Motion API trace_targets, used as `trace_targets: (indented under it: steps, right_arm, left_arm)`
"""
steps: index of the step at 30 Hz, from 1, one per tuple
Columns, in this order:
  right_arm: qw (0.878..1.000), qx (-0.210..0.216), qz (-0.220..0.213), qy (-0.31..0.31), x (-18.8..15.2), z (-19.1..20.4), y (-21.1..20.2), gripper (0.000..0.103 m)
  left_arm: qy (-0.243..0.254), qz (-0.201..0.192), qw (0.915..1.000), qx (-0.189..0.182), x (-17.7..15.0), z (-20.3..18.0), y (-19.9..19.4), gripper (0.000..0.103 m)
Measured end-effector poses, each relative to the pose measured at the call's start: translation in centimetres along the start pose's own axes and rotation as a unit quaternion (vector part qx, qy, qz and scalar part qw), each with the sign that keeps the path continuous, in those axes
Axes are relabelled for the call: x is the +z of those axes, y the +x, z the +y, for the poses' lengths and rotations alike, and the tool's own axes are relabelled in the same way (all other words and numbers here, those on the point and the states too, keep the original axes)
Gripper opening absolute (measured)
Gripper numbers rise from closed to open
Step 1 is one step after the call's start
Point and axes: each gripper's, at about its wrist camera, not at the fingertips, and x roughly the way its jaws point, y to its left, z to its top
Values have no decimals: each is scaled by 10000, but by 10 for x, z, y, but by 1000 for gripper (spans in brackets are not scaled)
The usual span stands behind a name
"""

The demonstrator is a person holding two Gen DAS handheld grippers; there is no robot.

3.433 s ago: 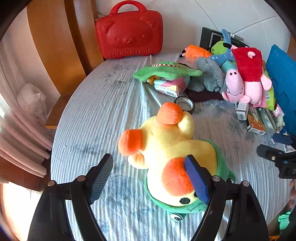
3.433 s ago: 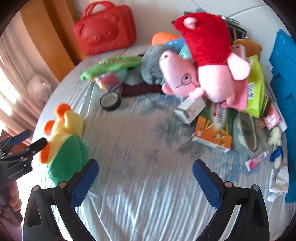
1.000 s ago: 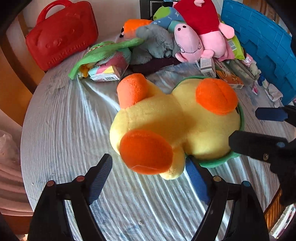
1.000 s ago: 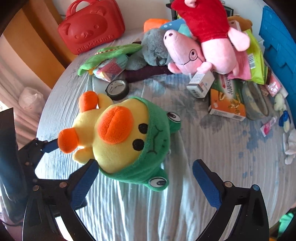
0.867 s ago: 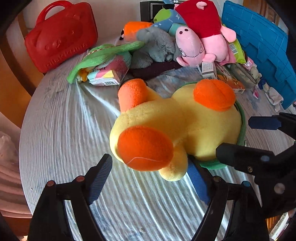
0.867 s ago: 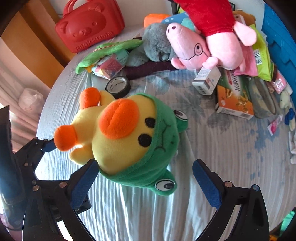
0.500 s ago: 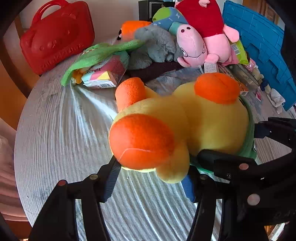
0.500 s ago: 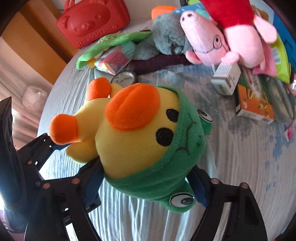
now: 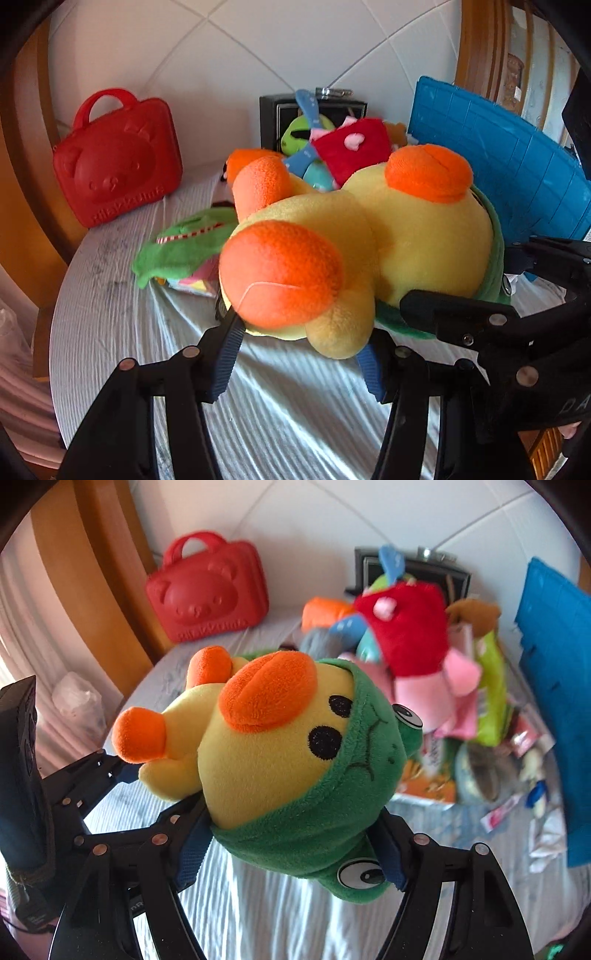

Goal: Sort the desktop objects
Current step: 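Lift the duck plush with both tools and drop it into the blue bin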

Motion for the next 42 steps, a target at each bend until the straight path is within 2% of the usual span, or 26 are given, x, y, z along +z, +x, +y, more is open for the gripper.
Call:
trace_targets:
  steps: [5,11,18,24,29,35,38,40,42]
  right_arm:
    - [9982,-201,-557,-42,22,-29,-56,77]
    - [9936,-491,-1020,31,54,-102,-115,77]
    - [9839,-983,-1495,21,76,-218,-193,77]
    - [9738,-1399,-1772,289,76,-349,-264,77]
    - [9680,-1649,-1800,587,62,-433,-297,77]
    - [9658,-1654,-1747,972,39,-508,-310,78]
    - [9655,-1630,-1693,1119,32,-534,-313,82]
    - [9654,-1599,-1668,1211,30,-544,-312,86]
    - [9641,-1649,-1645,1274,30,-555,-311,89]
  left_arm:
    - [186,-491,9986,-112,48,-42,-23,56]
    - [431,-854,9950,-279,120,-120,-22,57]
    - [597,-1250,9881,-667,206,-255,-18,57]
    - [972,-1372,9806,-1009,261,-396,-2,57]
    - [1340,-1243,9762,-1168,287,-494,21,57]
    - [1722,-966,9732,-1177,298,-570,46,57]
    - [1855,-698,9727,-1211,297,-587,57,59]
    - [1965,-524,9719,-1185,295,-583,63,61]
    - [2016,-527,9722,-1068,293,-586,62,61]
